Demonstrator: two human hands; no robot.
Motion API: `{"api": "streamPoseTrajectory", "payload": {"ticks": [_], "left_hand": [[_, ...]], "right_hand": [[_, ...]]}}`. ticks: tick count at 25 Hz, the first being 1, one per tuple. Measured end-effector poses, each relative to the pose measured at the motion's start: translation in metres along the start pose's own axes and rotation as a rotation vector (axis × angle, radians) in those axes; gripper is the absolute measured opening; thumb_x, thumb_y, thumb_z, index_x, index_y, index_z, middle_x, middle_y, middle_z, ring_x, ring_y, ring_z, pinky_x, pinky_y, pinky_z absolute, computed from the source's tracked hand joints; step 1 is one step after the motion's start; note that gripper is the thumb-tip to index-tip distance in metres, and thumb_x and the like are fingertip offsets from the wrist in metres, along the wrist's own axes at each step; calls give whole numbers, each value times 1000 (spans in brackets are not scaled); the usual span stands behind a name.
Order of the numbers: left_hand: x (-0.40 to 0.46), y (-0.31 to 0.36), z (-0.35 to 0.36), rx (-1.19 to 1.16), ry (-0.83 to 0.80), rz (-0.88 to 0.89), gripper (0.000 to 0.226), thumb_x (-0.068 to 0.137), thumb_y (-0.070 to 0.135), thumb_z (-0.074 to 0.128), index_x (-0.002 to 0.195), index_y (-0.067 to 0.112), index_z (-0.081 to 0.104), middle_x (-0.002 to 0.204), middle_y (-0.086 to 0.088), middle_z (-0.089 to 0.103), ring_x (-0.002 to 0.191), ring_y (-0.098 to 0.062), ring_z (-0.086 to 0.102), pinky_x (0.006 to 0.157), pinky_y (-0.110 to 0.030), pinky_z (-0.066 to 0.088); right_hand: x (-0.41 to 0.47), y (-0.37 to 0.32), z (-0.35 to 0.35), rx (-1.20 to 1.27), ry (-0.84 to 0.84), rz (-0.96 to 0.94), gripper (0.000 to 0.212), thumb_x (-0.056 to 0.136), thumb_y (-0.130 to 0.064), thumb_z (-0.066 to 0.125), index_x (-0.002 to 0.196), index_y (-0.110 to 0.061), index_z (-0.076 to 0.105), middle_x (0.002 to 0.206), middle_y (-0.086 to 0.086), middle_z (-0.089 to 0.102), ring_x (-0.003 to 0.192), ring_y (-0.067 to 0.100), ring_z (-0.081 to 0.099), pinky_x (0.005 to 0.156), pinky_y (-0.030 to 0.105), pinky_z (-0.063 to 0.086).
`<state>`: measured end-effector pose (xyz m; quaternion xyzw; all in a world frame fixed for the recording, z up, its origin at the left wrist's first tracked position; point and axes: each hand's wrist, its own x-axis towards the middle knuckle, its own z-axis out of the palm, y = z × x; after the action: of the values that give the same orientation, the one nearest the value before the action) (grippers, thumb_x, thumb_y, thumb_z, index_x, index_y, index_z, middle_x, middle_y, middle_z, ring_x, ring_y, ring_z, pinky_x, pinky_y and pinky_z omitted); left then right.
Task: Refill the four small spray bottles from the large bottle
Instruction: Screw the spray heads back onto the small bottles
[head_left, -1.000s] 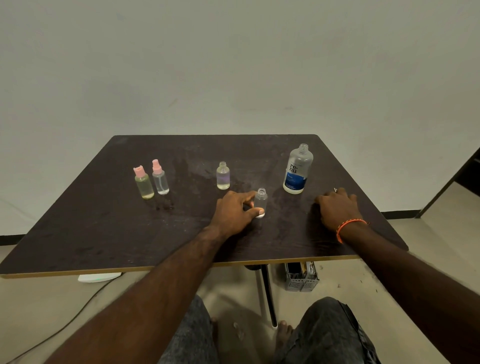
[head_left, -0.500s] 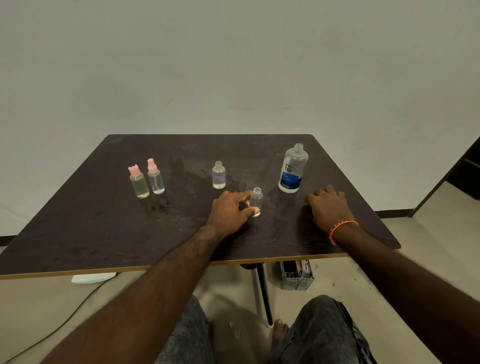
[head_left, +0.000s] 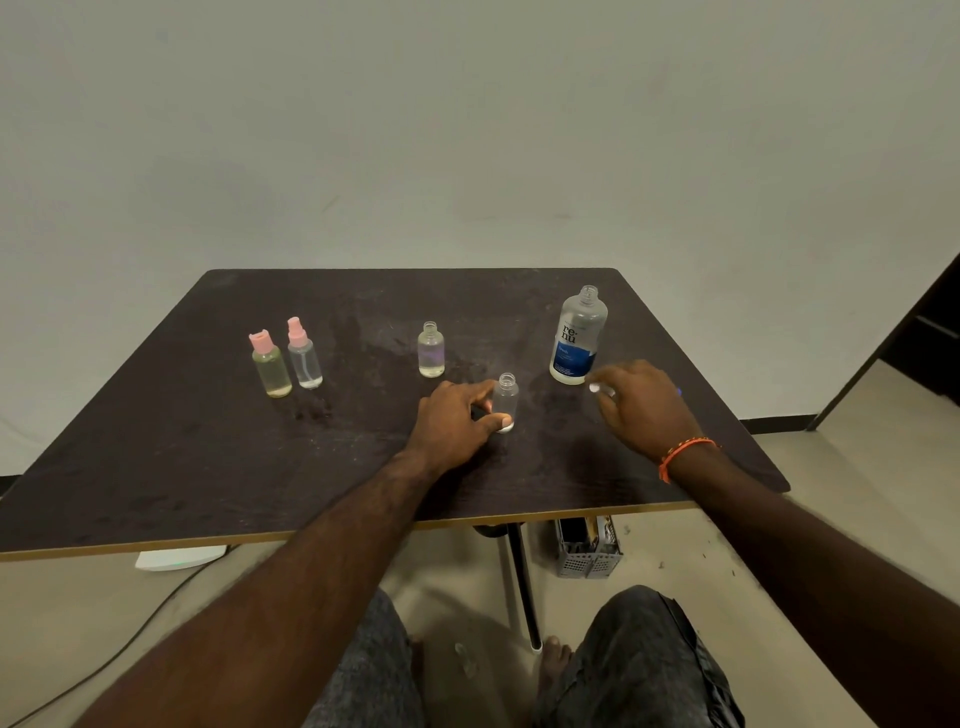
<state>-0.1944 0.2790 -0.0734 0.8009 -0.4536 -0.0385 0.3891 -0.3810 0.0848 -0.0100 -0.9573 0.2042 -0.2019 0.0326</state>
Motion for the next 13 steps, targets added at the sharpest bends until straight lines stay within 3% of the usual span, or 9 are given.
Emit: {"api": "streamPoseTrajectory", "payload": {"ticks": [5, 8, 13], "left_hand": [[0, 1, -1, 4, -2, 4, 37, 81, 62, 65, 109, 38, 65, 84, 22, 70, 88, -2, 67, 91, -52, 56], [-1, 1, -1, -26, -5, 9, 37, 82, 60, 67, 115, 43, 63, 85, 21, 71, 88, -1, 68, 92, -52, 57], [-2, 1, -1, -35, 0, 10, 44, 82, 58, 67, 121, 40, 60, 87, 20, 72, 89, -1, 68, 92, -52, 57]], "right_hand": [[3, -12, -25, 389, 361, 219, 24, 94, -27, 65, 117, -20, 71, 108, -1, 73, 93, 14, 66, 83, 32, 54], [10, -9, -33, 603, 424, 403, 23, 90, -30, 70, 112, -22, 71, 102, -5, 73, 88, 7, 67, 79, 17, 51], [4, -6, -23, 819, 509, 541, 24, 87, -30, 75, 108, -20, 71, 99, -1, 74, 91, 12, 70, 81, 33, 61]]}}
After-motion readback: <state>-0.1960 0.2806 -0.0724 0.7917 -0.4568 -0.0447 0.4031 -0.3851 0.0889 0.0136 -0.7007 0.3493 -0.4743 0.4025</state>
